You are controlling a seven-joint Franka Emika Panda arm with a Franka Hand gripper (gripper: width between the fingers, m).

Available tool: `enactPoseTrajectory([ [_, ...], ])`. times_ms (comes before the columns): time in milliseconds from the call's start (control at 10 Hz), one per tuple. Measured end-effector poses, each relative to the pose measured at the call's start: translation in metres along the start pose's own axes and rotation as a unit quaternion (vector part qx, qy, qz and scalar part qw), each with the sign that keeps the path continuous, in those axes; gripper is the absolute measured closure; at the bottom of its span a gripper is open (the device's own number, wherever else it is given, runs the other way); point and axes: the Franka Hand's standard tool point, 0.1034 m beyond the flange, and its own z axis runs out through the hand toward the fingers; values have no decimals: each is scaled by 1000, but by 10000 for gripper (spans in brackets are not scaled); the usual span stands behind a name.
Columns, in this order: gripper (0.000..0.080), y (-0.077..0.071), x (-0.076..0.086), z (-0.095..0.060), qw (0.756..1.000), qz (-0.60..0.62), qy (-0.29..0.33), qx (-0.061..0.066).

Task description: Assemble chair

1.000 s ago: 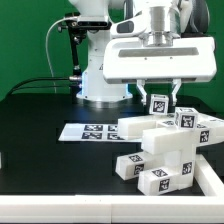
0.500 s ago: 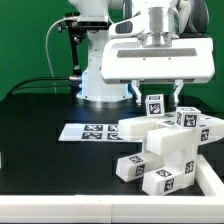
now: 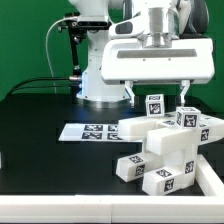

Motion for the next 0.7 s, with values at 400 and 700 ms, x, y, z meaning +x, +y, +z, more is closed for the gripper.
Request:
enactPoseTrajectory([
  [400, 151, -7, 15, -4, 992, 22, -120, 15],
  [700, 151, 0, 14, -2, 976, 29, -214, 15],
])
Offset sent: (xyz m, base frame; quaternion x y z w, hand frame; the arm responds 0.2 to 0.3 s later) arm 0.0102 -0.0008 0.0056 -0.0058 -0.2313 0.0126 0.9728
